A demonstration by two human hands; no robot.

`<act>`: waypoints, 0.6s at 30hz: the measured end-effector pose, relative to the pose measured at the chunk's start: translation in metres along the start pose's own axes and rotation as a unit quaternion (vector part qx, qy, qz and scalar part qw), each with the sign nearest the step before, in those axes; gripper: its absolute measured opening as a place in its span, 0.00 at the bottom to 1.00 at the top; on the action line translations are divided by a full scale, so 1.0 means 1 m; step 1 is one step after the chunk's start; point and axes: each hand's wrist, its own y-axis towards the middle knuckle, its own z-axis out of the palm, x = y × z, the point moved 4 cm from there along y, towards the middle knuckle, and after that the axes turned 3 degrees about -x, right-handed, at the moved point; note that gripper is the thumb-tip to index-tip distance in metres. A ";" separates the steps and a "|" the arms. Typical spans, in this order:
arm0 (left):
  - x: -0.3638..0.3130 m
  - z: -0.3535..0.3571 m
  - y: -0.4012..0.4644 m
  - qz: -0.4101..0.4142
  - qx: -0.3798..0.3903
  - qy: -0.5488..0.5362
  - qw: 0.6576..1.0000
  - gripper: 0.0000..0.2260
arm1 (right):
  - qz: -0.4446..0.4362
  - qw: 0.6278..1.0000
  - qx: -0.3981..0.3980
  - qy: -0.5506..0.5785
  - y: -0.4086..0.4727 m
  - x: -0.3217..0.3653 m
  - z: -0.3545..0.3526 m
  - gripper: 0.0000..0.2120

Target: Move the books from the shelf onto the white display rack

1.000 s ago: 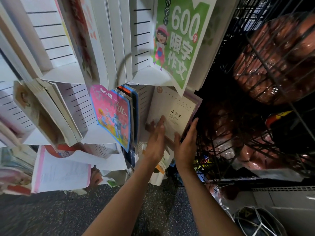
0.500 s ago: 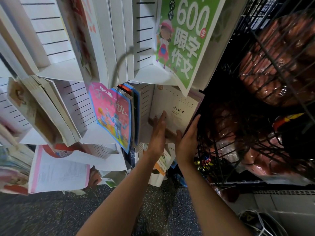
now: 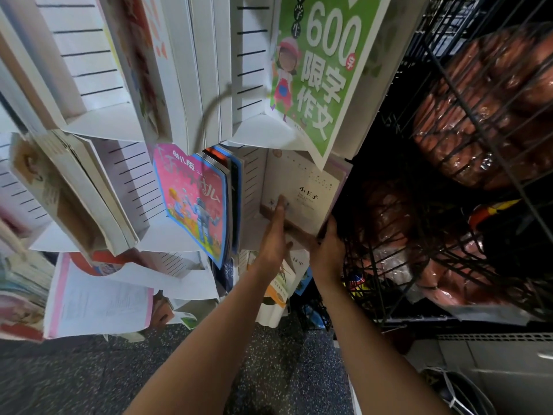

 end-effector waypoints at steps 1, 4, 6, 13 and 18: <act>0.000 -0.001 -0.001 0.000 -0.002 0.003 1.000 0.18 | -0.003 1.000 0.003 -0.001 0.000 0.000 0.000 0.31; -0.004 -0.002 -0.008 0.051 0.012 0.029 0.998 0.23 | -0.031 0.999 -0.030 0.006 -0.008 0.008 -0.008 0.37; -0.008 -0.002 -0.010 0.113 0.021 0.072 0.991 0.22 | -0.093 0.992 -0.077 0.035 -0.014 0.026 -0.019 0.39; -0.016 0.007 -0.009 0.141 0.035 0.178 0.973 0.26 | -0.127 0.988 -0.093 -0.003 0.001 0.049 -0.029 0.35; -0.034 0.007 -0.034 0.119 0.059 0.160 0.978 0.28 | -0.108 0.994 -0.037 -0.004 -0.003 0.047 -0.039 0.34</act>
